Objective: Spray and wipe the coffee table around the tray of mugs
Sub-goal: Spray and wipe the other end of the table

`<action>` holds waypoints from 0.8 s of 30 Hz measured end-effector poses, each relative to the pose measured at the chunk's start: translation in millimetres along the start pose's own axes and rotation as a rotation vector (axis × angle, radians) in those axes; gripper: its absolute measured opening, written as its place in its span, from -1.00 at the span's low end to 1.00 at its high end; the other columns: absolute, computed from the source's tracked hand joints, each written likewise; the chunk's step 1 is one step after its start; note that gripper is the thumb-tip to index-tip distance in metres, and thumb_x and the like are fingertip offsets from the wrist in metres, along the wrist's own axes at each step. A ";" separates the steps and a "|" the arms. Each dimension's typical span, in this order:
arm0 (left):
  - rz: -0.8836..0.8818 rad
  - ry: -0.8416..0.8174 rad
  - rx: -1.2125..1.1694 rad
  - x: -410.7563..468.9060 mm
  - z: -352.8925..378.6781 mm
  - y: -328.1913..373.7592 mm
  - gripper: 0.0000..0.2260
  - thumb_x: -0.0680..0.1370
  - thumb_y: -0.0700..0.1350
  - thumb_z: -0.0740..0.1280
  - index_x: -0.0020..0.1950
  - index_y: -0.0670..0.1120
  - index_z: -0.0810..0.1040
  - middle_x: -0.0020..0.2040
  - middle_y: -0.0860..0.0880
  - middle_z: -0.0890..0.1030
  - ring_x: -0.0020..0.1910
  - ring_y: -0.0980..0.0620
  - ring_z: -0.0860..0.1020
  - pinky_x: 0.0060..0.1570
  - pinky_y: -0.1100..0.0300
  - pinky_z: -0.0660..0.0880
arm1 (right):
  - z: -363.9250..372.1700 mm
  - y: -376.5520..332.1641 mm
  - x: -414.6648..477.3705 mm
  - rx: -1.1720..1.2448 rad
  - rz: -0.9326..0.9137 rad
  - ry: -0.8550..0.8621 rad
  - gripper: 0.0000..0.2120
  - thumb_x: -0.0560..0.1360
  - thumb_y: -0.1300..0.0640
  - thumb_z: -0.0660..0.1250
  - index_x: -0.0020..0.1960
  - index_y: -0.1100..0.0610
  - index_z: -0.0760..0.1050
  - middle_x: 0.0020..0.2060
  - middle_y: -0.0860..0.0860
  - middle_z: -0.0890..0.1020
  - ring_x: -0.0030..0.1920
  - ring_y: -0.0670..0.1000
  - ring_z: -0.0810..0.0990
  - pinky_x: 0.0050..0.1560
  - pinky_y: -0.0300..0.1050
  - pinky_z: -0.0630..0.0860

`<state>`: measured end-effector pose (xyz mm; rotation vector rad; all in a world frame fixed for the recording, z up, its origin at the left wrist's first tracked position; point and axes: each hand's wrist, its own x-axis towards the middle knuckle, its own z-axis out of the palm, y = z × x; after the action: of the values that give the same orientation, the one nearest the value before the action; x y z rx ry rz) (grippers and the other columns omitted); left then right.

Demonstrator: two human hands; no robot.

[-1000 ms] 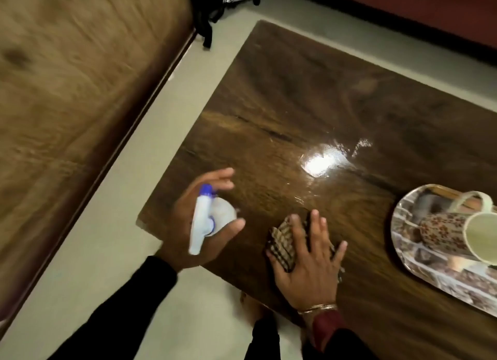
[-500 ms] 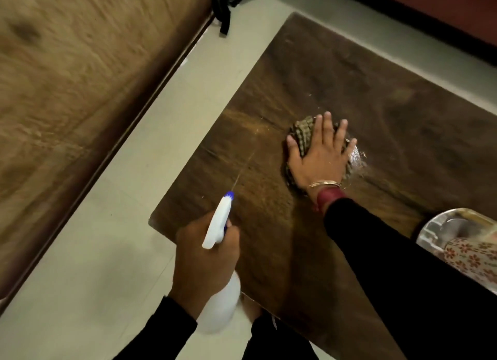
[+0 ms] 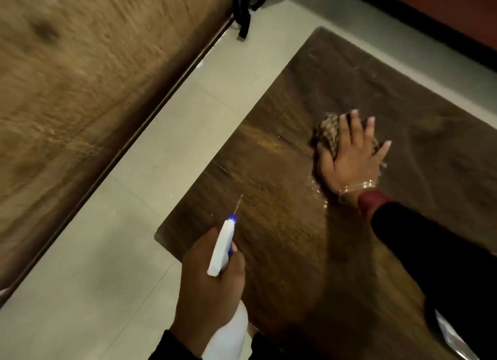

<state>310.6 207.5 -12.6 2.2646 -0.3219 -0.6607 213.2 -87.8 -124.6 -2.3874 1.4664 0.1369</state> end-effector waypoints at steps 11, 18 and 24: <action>0.006 0.034 -0.055 9.7 10.2 21.5 -0.51 0.31 0.04 0.37 0.22 -0.06 0.55 0.00 0.16 0.55 -0.16 0.22 0.54 0.06 0.41 0.40 | 42.3 -110.1 -64.9 -0.166 -0.784 -0.138 -0.20 0.54 -0.24 0.15 0.70 -0.06 0.00 0.70 -0.04 0.04 0.68 0.25 -0.16 0.54 0.53 -0.21; 0.125 0.051 -0.037 25.5 14.5 20.5 -0.65 0.35 0.00 0.44 0.10 -0.04 0.59 -0.11 0.34 0.58 -0.14 0.11 0.66 -0.16 0.24 0.68 | -9.8 21.7 13.3 -0.048 -0.264 -0.045 -0.24 0.54 -0.26 0.10 0.68 -0.04 0.09 0.70 -0.04 0.01 0.69 0.20 -0.12 0.50 0.60 -0.08; 0.199 0.080 -0.006 25.6 24.8 28.9 -0.55 0.34 -0.04 0.45 0.17 -0.24 0.63 0.00 0.08 0.64 -0.11 0.18 0.64 -0.02 -0.03 0.69 | -17.9 -70.5 128.3 -0.038 -0.077 -0.001 -0.26 0.59 -0.33 0.00 0.70 -0.10 -0.01 0.70 -0.07 -0.01 0.67 0.28 -0.20 0.49 0.62 -0.16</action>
<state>317.5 162.3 -15.8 2.2106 -0.4976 -0.4665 333.2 -173.5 -124.0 -2.4696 1.3805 0.1482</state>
